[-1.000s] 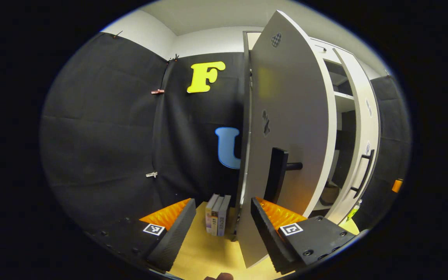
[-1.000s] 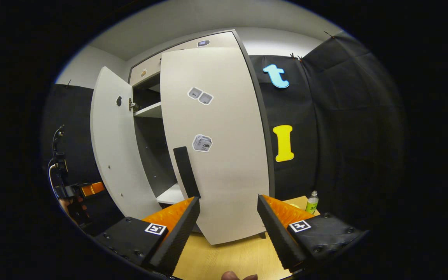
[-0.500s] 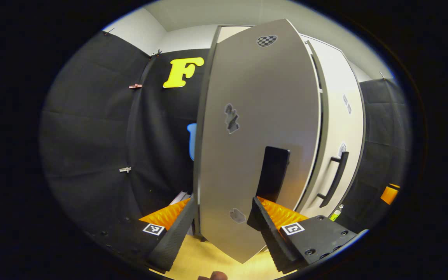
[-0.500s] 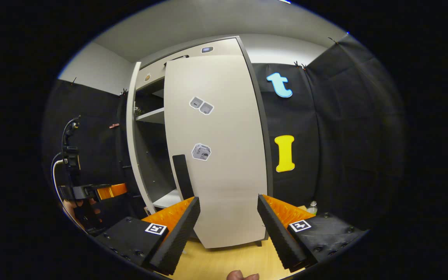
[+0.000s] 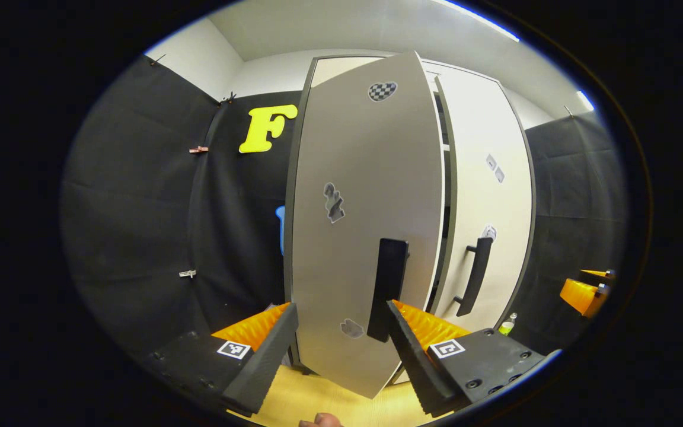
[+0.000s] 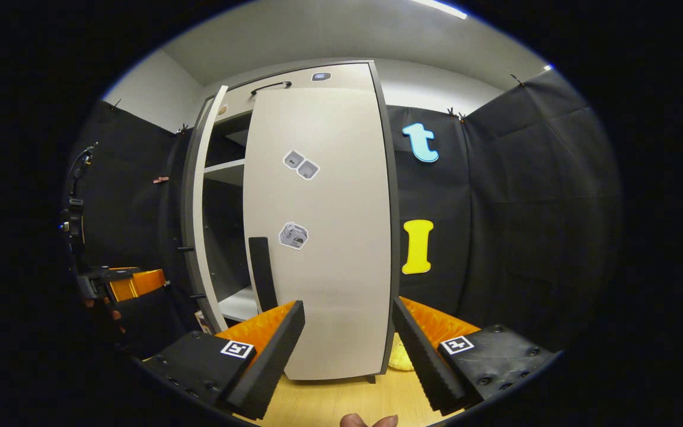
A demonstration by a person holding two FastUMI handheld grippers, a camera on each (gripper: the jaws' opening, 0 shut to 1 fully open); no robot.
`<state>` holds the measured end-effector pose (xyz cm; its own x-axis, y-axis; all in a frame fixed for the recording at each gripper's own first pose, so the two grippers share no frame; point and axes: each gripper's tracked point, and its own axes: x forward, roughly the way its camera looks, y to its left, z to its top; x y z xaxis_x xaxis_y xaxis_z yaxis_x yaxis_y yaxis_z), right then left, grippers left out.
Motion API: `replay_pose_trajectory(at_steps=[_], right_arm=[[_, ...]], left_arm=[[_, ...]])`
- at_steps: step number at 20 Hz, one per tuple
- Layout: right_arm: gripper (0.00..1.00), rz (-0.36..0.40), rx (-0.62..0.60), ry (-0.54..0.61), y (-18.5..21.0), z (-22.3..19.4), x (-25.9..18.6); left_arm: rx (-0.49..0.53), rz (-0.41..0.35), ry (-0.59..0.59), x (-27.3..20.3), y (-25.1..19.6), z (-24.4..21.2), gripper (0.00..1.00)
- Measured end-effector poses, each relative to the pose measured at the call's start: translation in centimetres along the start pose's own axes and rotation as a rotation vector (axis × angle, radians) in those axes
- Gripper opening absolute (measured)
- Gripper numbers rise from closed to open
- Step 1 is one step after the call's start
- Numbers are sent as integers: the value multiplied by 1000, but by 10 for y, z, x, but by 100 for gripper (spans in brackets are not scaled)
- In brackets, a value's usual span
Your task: Grab one shoe with the right hand and put it into the shoe cabinet, grab the other shoe with the left hand and put it into the shoe cabinet; then close the right door with the right hand and the left door with the left hand.
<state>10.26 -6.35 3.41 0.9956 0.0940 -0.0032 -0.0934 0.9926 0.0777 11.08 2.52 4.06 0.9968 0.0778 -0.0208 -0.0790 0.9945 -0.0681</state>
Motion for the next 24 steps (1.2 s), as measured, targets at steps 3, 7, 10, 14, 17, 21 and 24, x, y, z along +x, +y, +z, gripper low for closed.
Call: replay_pose_trajectory(at_steps=[3, 7, 10, 14, 17, 21, 24], right_arm=[[98, 1, 6, 8, 8, 0, -6], [98, -7, -1, -19, 20, 6, -17], [98, -4, -11, -23, 32, 8, -24], [98, -21, -38, -23, 43, 7, -34], [98, -35, -45, -24, 52, 6, -42], [98, -54, -43, -13, 59, 1, -51], [98, -59, -45, -10, 64, 0, -55]], left_arm=[[-3, -11, -9, -16, 2, 1, 94], [22, -42, -17, -38, 1, 5, 94], [32, -60, -18, -52, -3, 3, 94], [45, -87, -23, -68, -4, 4, 94], [63, -97, -27, -76, -4, 5, 94], [66, -113, -27, -86, -5, 6, 94], [77, -116, -25, -91, -3, 7, 94]])
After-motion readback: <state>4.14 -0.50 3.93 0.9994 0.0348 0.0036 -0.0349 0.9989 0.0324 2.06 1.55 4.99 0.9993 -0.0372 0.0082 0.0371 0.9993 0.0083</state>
